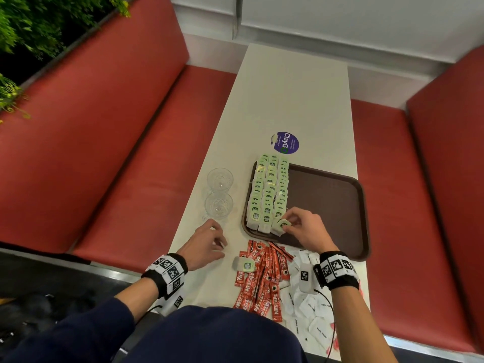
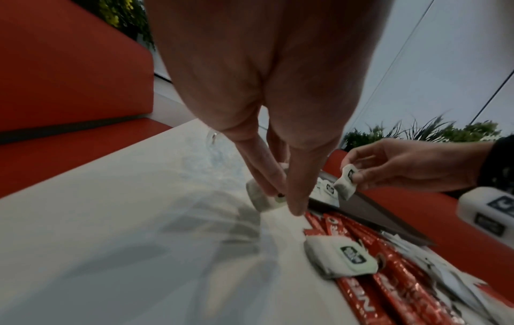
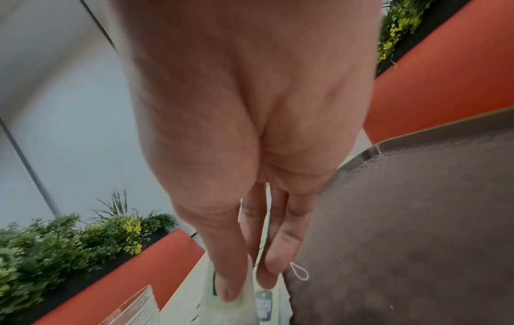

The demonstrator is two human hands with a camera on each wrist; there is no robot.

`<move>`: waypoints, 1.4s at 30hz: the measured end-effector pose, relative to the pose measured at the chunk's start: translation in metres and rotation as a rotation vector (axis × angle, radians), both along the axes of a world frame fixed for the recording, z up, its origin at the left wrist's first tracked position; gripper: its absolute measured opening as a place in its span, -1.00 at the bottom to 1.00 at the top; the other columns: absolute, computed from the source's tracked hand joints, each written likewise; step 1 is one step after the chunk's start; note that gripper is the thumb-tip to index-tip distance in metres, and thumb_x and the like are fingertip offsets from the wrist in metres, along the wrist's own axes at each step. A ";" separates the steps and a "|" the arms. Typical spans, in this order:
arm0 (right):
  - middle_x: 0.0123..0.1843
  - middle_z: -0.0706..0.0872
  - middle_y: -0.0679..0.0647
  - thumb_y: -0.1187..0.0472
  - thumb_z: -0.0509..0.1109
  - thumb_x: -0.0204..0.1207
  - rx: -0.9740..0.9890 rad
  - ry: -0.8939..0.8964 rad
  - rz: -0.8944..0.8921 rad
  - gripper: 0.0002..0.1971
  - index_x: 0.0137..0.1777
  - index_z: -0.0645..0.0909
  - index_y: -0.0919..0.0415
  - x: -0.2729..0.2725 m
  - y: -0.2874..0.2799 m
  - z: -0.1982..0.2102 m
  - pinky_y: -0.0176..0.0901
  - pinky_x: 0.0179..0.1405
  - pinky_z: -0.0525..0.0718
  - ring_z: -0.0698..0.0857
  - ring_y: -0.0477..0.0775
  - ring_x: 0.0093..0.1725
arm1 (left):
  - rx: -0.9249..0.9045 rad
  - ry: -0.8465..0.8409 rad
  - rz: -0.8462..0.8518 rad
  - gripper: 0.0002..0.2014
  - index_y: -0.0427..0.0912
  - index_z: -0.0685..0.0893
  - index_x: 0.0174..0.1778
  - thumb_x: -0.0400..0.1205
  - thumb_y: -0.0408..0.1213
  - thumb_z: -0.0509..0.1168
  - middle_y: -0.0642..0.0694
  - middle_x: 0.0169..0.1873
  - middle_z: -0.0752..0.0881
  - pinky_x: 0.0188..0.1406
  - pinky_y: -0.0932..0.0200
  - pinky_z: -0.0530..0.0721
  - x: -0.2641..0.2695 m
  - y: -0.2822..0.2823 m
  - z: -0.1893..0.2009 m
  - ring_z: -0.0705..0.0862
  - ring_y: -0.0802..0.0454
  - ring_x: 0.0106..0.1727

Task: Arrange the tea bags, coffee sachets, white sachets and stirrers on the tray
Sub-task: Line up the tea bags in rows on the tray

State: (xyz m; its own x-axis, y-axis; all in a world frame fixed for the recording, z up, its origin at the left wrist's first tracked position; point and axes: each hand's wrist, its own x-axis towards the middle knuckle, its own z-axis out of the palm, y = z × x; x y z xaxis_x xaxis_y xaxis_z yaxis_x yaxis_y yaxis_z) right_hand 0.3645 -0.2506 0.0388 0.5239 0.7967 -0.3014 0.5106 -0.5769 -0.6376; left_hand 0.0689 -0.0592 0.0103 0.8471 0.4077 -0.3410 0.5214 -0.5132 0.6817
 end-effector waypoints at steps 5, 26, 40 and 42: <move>-0.20 0.76 -0.20 0.20 0.63 0.68 -0.044 0.001 0.057 -0.80 0.06 0.74 -0.16 -0.005 0.004 -0.008 -0.45 -0.10 0.57 0.72 -0.22 -0.16 | 0.078 -0.107 -0.053 -0.92 -0.02 0.86 0.05 0.75 -0.30 0.50 0.10 -0.02 0.79 0.06 0.17 0.81 0.016 -0.002 0.021 0.77 0.20 -0.05; -0.02 0.75 -0.18 -0.17 0.62 0.63 0.007 -0.026 -0.310 -0.59 0.19 0.43 -0.14 -0.027 0.000 -0.038 0.25 0.10 0.83 0.76 -0.02 0.05 | 0.058 0.011 -0.088 -0.82 -0.15 0.68 0.36 0.85 -0.33 0.34 -0.24 0.19 0.82 0.22 -0.14 0.77 0.151 -0.011 0.007 0.78 -0.20 0.18; -0.06 0.76 -0.13 0.19 0.68 0.63 0.189 0.020 -0.439 -0.65 0.11 0.51 0.01 -0.037 0.007 -0.043 -0.16 -0.08 0.80 0.78 -0.12 -0.14 | 0.219 -0.102 -0.115 -0.50 -0.04 0.61 0.46 0.63 -0.31 0.60 -0.04 0.37 0.62 0.21 -0.05 0.75 0.137 -0.017 0.000 0.66 -0.07 0.28; -0.04 0.75 -0.10 0.22 0.68 0.62 0.191 0.027 -0.439 -0.65 0.11 0.50 0.03 -0.039 0.006 -0.044 -0.24 -0.11 0.77 0.79 -0.11 -0.14 | 0.254 -0.102 -0.127 -0.51 -0.02 0.64 0.45 0.62 -0.26 0.61 -0.02 0.37 0.64 0.20 -0.02 0.74 0.133 -0.015 0.000 0.60 -0.06 0.35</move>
